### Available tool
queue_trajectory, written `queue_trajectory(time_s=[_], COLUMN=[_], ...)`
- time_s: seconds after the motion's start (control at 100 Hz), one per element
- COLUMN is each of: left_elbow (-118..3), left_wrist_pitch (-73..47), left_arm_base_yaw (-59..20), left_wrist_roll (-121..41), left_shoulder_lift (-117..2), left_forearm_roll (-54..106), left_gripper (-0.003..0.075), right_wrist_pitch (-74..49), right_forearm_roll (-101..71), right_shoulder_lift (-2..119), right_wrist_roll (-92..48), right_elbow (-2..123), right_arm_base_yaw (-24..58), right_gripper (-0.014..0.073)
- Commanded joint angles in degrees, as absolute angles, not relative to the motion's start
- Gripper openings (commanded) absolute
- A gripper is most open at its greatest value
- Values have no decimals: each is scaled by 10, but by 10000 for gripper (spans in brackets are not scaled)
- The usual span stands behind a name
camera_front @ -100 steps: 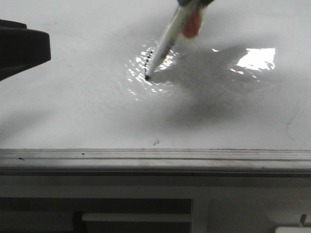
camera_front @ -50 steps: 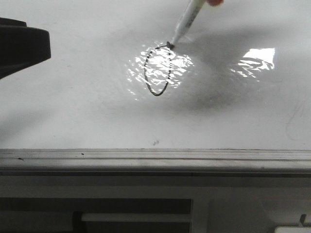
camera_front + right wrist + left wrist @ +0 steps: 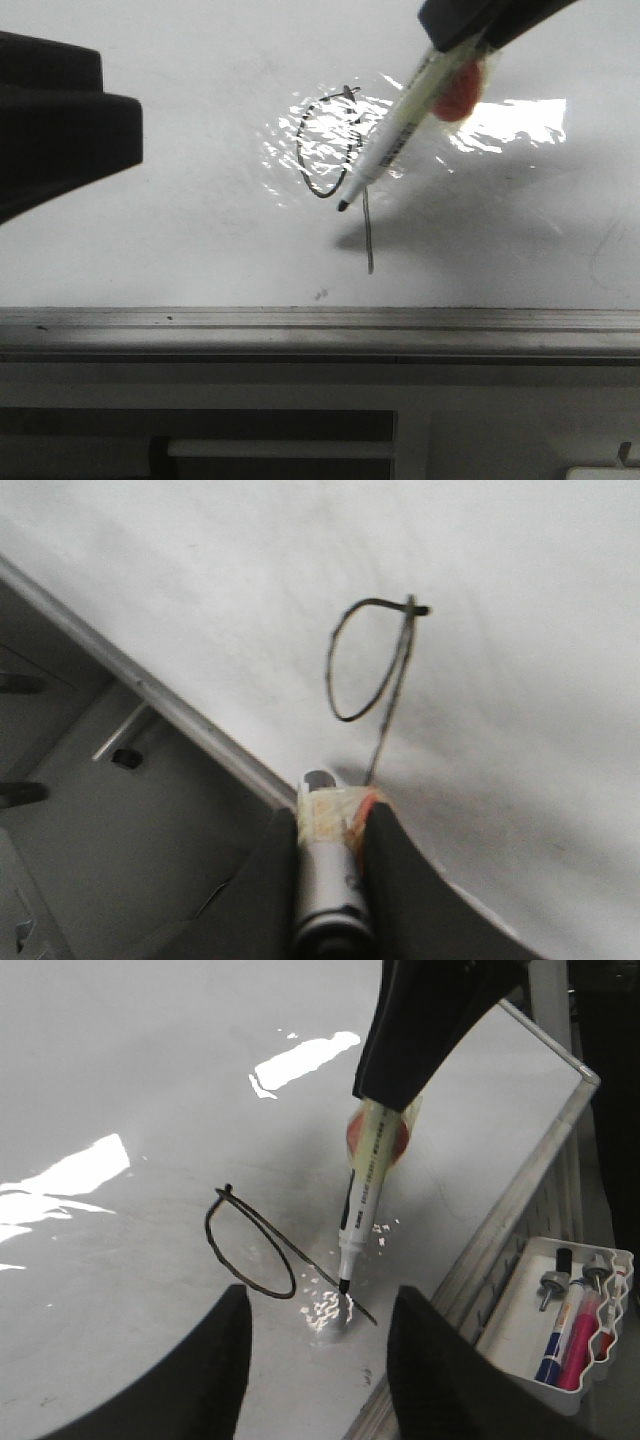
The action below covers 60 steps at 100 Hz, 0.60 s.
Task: Write number 9 on whiteboard
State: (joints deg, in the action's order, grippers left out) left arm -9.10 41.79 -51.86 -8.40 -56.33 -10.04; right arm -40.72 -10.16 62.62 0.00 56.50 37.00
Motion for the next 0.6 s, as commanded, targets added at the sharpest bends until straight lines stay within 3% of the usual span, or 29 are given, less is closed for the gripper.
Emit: queue_trajectory(time_s=[0.0, 0.21, 0.59], left_elbow=[-105, -105, -135], left_wrist_pitch=[462, 501, 523], left_arm_base_yaw=[-518, -519, -543], left_wrist_roll=[-63, -63, -63], left_shoulder_lift=[-578, -630, -686], left_forearm_roll=[-111, -139, -132], left_gripper=[295, 295, 295], right_wrist_pitch=[-372, -348, -332], right_forearm_roll=[-110, -111, -127], right_shoulder_lift=[619, 653, 663], right_wrist_roll=[0, 11, 11], right_elbow=[579, 579, 579], right_arm_base_yaw=[403, 455, 472], right_gripper=[-69, -69, -69])
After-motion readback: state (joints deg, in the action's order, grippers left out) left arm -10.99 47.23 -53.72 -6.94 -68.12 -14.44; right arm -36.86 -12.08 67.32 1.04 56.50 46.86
